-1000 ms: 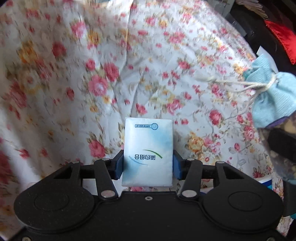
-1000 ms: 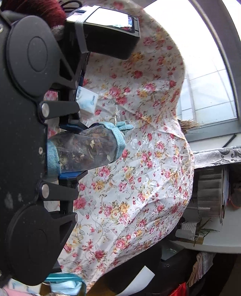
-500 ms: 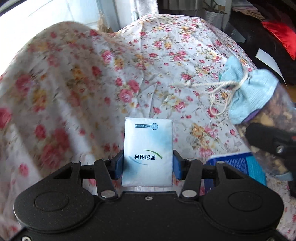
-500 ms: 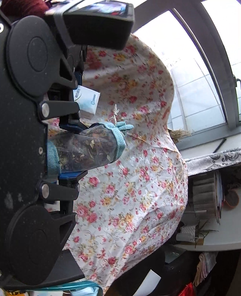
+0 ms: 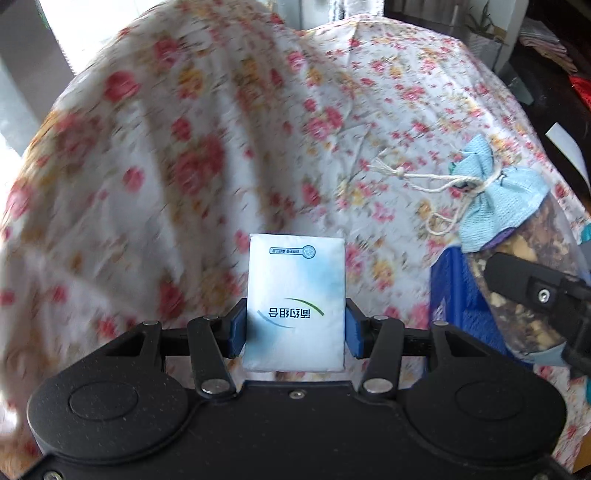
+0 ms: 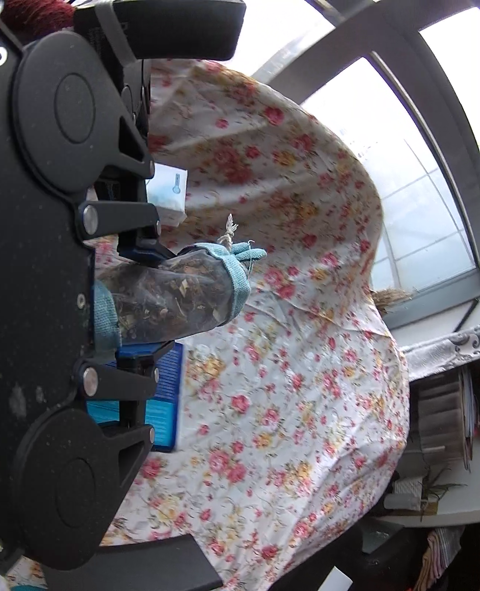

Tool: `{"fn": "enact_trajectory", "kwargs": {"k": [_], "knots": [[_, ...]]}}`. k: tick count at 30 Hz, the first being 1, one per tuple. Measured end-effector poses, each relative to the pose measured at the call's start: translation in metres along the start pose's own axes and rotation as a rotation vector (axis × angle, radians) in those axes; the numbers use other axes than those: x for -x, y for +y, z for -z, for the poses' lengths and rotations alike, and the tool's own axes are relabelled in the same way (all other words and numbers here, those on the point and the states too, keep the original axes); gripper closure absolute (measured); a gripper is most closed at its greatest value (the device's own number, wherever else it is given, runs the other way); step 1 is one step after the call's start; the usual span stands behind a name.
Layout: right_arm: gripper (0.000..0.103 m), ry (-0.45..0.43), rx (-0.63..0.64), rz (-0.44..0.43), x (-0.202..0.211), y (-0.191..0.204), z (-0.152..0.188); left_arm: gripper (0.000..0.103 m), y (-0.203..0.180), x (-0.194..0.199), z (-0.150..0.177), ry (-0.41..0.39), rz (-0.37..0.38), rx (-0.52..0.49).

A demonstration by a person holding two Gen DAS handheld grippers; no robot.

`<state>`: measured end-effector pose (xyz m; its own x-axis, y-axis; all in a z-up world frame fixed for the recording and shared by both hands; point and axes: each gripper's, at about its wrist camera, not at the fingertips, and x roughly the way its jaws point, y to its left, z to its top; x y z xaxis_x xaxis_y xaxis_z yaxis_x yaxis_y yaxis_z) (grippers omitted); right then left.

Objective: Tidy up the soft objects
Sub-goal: 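Carry the herb sachet with the right gripper while the left carries the tissue pack toward the tray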

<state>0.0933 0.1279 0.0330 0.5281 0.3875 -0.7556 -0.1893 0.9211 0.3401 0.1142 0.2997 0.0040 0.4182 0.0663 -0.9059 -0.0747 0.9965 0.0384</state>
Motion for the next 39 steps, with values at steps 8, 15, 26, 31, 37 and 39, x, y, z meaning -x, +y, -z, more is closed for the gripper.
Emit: {"fn": "enact_trajectory", "kwargs": {"k": [8,15,26,31,37,39], "knots": [[0.062,0.067,0.04,-0.058,0.005,0.013,0.029,0.054,0.014,0.006,0.034,0.05,-0.013,0.065],[0.062,0.108,0.067,-0.091,0.022,0.015,0.057,0.054,0.012,0.017,0.066,0.075,-0.057,0.068],[0.062,0.137,0.049,-0.095,0.063,-0.024,0.102,0.054,-0.031,0.036,0.107,0.12,-0.072,-0.025],[0.062,0.135,0.014,-0.062,0.083,-0.048,0.118,0.054,-0.06,0.042,0.125,0.135,-0.057,-0.095],[0.062,0.104,-0.06,0.005,0.111,-0.084,0.135,0.054,-0.1,0.046,0.133,0.134,-0.006,-0.178],[0.062,0.087,-0.091,0.035,0.12,-0.097,0.139,0.054,-0.115,0.047,0.135,0.132,0.014,-0.209]]}}
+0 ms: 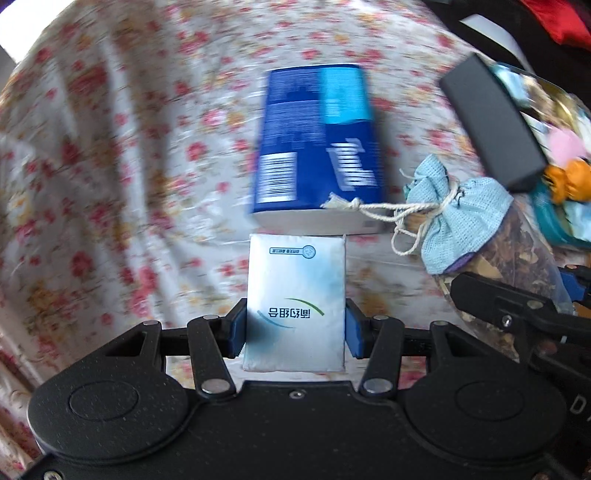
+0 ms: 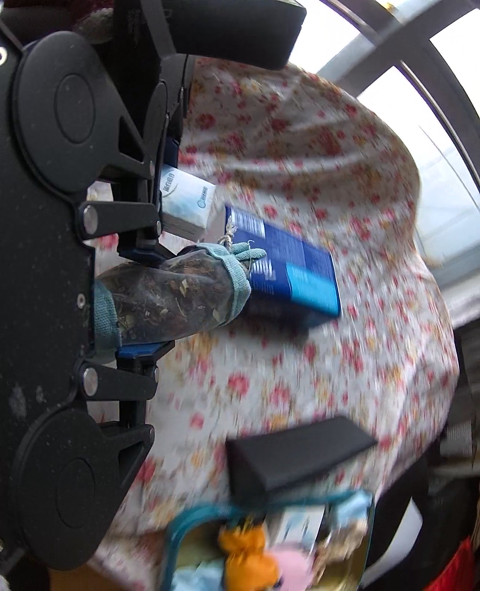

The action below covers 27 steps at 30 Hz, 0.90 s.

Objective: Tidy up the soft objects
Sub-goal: 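Carry the herb sachet with the right gripper while the left carries the tissue pack toward the tray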

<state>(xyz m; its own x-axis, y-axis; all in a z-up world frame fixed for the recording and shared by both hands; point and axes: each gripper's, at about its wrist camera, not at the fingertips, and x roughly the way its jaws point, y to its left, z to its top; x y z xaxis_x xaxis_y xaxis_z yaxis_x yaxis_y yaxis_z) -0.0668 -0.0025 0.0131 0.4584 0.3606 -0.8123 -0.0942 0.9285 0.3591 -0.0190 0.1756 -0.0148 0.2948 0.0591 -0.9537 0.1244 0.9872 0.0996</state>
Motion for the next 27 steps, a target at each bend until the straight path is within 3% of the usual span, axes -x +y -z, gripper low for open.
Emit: {"fn": "enact_trajectory", "kwargs": {"k": [16,27], "knots": [[0.062,-0.156,-0.332,0.247,0.074,-0.117,0.025,0.053,-0.102,0.01,-0.022,-0.038,0.135,-0.203],[0.062,-0.242,-0.576,0.405,0.109,-0.205,0.02,0.053,-0.169,0.024,-0.07,-0.117,0.225,-0.304]]}}
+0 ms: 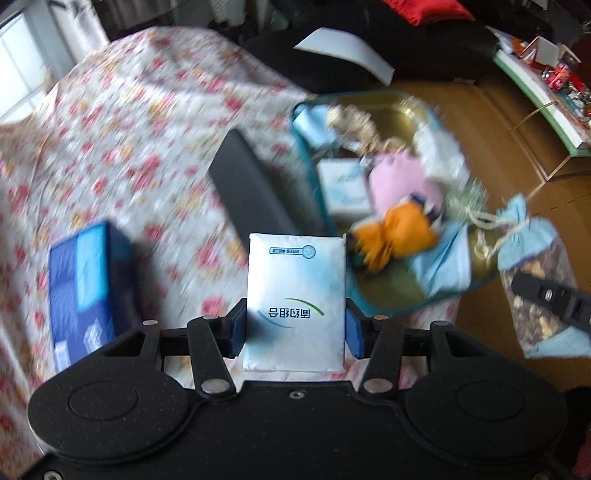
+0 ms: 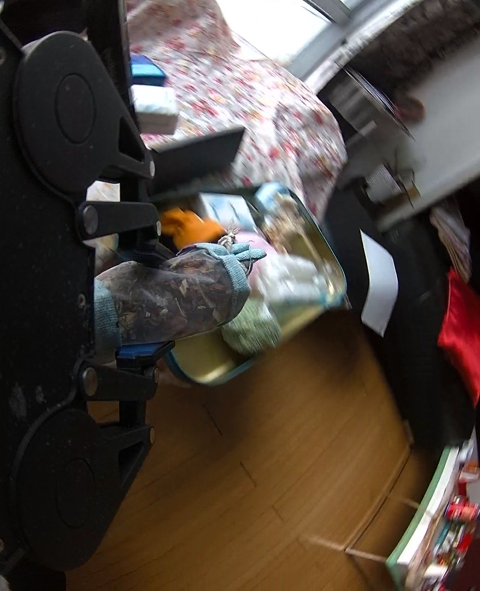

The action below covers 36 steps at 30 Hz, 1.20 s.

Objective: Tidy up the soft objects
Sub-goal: 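Lower both tools into the tray and open both grippers, releasing sachet and tissue pack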

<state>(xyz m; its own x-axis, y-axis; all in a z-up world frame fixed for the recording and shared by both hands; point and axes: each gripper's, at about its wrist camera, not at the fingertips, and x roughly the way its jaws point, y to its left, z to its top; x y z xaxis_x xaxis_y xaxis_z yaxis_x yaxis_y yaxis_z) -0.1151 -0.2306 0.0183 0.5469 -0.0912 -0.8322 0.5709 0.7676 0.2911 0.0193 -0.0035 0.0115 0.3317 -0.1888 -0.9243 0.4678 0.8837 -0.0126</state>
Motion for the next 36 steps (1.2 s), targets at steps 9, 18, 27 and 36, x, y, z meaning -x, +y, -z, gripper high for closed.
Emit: {"fn": "enact_trajectory", "kwargs": {"k": [9,18,27,36], "knots": [[0.062,0.014,-0.051,0.031,-0.028,-0.01,-0.023,0.053,-0.029,-0.029,-0.072,-0.024,0.059,-0.015],[0.062,0.036,-0.061,0.046,-0.042,-0.01,-0.027,0.053,-0.051,-0.063,-0.139,-0.014,0.105,-0.014],[0.062,0.05,-0.082,0.061,-0.05,-0.013,-0.029,0.052,-0.074,-0.094,-0.175,-0.008,0.124,-0.041],[0.062,0.065,-0.068,0.049,-0.057,-0.004,-0.027,0.035,-0.061,-0.085,-0.169,-0.033,0.101,-0.031]]}}
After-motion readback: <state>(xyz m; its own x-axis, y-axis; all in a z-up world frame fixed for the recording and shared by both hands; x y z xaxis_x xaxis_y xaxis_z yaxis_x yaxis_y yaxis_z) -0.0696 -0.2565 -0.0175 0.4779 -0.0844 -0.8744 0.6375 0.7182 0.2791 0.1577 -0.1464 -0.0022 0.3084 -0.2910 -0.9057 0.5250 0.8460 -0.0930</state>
